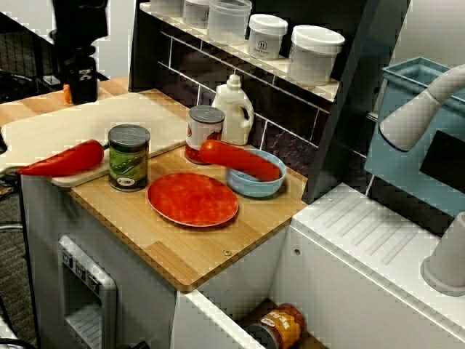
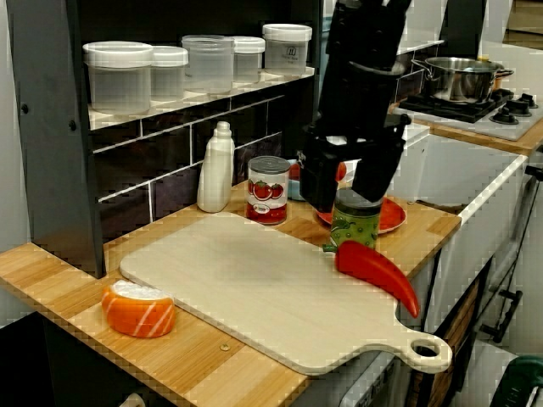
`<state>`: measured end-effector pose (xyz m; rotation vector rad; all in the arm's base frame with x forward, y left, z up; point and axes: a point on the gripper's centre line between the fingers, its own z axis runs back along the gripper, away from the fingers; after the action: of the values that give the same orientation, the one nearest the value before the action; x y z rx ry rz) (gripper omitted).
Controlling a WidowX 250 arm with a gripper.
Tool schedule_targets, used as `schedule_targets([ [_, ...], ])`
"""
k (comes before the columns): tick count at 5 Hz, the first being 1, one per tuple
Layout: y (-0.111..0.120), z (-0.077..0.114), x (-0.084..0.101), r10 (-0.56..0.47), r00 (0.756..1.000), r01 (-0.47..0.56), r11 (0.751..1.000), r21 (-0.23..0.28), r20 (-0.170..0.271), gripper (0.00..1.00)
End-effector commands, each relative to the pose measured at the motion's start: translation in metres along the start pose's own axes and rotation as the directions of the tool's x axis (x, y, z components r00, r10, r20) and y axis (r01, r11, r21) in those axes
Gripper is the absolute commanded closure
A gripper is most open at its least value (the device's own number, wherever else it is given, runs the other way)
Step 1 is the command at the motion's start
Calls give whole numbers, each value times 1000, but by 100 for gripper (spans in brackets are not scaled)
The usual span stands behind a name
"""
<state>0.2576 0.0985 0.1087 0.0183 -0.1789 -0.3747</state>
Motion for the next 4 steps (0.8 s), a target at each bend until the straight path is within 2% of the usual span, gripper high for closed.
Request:
schedule_targets([
  [1,5,9,-21,-8,999,8,1000,8,40,0],
  [2,-2,4,-26,3,999,-4,1000,11,46,0],
  [4,-19,-10,-23,67,996,-69,997,21,59,0],
])
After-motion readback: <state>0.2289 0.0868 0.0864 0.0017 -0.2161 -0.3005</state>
